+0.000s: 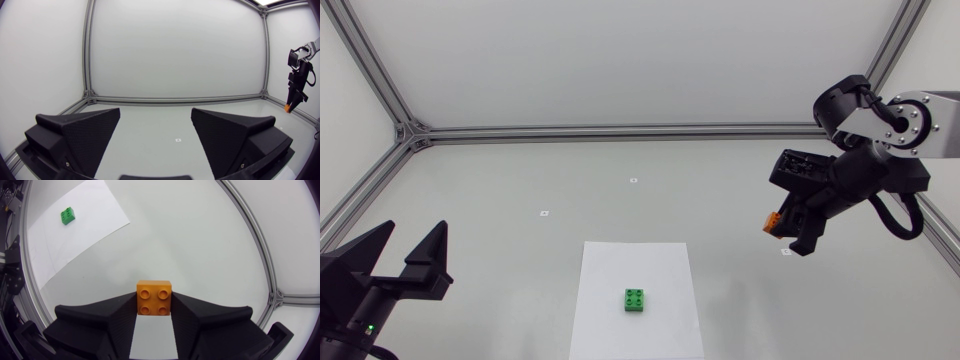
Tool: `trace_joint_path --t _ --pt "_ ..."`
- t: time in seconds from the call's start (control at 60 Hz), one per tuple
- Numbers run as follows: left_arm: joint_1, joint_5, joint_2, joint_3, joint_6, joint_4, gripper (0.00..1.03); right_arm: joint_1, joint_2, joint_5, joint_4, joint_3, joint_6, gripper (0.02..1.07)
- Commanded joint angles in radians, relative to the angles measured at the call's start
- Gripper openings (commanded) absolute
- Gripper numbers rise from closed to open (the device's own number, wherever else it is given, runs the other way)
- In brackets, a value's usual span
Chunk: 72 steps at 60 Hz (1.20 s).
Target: Pick up the orange 2x2 brick with the right arm and stack it on top of the green 2x2 brick in the center
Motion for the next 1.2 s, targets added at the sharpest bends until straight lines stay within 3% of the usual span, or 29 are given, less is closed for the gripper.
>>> trace_joint_path --t 0.0,0.367,0.533,0.833,1.183 --pt "0.001 0.003 -0.006 -0.041 0.006 -0.011 0.99 0.102 -0.045 -0.005 -0.033 -0.056 0.019 0.3" --pt "0.001 0.003 -0.006 -0.041 0.006 -0.011 0.99 0.574 -0.053 0.051 -0.026 -0.073 0.259 0.3" --pt "0.001 0.003 -0.006 -0.041 0.006 -0.011 0.99 0.714 0.017 0.057 0.009 -0.042 0.332 0.3" --pt "0.001 0.003 -0.006 -0.041 0.006 -0.011 0.99 0.807 0.195 0.049 0.084 0.054 0.354 0.3" --pt "0.001 0.003 -0.006 -0.041 0.006 -0.011 0.99 0.813 0.337 0.04 0.147 0.101 0.297 0.3"
